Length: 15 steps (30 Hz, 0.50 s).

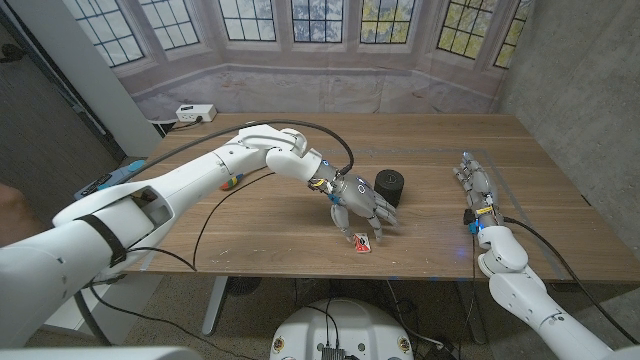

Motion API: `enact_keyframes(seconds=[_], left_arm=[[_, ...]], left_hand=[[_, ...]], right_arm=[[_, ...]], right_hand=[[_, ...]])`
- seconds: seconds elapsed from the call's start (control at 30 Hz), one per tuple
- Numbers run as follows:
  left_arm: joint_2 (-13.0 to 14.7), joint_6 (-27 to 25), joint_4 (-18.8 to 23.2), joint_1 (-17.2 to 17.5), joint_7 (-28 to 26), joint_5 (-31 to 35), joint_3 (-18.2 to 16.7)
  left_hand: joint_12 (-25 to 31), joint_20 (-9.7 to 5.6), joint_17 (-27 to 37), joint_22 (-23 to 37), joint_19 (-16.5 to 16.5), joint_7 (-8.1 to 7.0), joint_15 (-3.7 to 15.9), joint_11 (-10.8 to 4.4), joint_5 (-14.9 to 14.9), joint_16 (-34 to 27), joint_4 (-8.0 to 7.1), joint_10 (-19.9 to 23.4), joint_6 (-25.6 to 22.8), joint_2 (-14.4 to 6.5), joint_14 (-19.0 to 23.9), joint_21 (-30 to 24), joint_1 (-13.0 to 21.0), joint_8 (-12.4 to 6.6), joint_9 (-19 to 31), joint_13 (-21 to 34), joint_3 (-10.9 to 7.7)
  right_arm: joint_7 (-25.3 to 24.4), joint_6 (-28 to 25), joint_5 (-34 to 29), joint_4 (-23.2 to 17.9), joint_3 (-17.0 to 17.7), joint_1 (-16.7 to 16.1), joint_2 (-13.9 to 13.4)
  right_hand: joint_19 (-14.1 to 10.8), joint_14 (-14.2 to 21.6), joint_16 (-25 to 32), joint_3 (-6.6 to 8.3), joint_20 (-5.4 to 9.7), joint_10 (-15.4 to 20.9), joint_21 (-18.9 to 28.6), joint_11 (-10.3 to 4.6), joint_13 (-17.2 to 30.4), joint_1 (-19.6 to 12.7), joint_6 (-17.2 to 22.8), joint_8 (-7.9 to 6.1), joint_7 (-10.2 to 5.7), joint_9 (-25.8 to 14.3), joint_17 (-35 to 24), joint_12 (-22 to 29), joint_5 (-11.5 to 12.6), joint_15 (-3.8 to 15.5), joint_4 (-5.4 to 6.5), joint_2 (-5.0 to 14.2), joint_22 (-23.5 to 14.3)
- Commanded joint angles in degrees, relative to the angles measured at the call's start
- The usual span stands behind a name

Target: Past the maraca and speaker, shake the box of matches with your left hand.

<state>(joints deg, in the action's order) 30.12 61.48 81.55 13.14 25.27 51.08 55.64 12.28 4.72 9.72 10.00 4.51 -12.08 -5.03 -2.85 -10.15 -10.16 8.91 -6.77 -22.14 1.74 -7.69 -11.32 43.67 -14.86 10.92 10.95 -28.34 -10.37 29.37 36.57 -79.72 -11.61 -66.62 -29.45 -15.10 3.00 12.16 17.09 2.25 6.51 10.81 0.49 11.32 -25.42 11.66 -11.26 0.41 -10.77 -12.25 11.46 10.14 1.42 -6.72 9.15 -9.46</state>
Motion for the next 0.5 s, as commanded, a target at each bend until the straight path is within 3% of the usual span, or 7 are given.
enact_keyframes(seconds=[0.03,0.5], left_arm=[[-1.6,0.69,-3.02,-1.9,1.27,-1.34,2.07],[-2.46,-0.32,-3.25,-3.01,0.57,1.35,3.31]], left_hand=[[-0.27,0.41,0.27,0.11,-0.33,-0.05,-0.07,0.41,-0.36,0.06,-0.14,-0.42,-1.21,-0.4,-0.85,0.16,0.37,-0.67,0.05,0.07,0.36],[-0.72,0.44,0.29,0.12,-0.97,-0.28,-0.19,0.8,-0.37,0.15,-0.24,-1.61,0.19,-0.53,-2.0,0.35,0.34,0.83,-0.11,0.02,0.75]], right_arm=[[-0.41,0.42,-0.23,0.55,-0.08,0.03,0.68],[-0.6,1.01,-0.14,0.49,0.33,-0.59,0.69]], right_hand=[[-0.64,0.3,0.37,0.0,1.88,0.37,0.2,0.2,0.17,-0.9,0.64,-0.22,0.11,-0.33,-0.14,0.09,-0.07,0.1,-0.26,-0.08,-0.22],[-0.65,0.25,0.35,0.03,1.86,0.43,0.18,0.32,0.17,-0.98,0.63,-0.19,0.14,-0.33,-0.11,0.1,-0.07,0.06,-0.31,-0.09,-0.22]])
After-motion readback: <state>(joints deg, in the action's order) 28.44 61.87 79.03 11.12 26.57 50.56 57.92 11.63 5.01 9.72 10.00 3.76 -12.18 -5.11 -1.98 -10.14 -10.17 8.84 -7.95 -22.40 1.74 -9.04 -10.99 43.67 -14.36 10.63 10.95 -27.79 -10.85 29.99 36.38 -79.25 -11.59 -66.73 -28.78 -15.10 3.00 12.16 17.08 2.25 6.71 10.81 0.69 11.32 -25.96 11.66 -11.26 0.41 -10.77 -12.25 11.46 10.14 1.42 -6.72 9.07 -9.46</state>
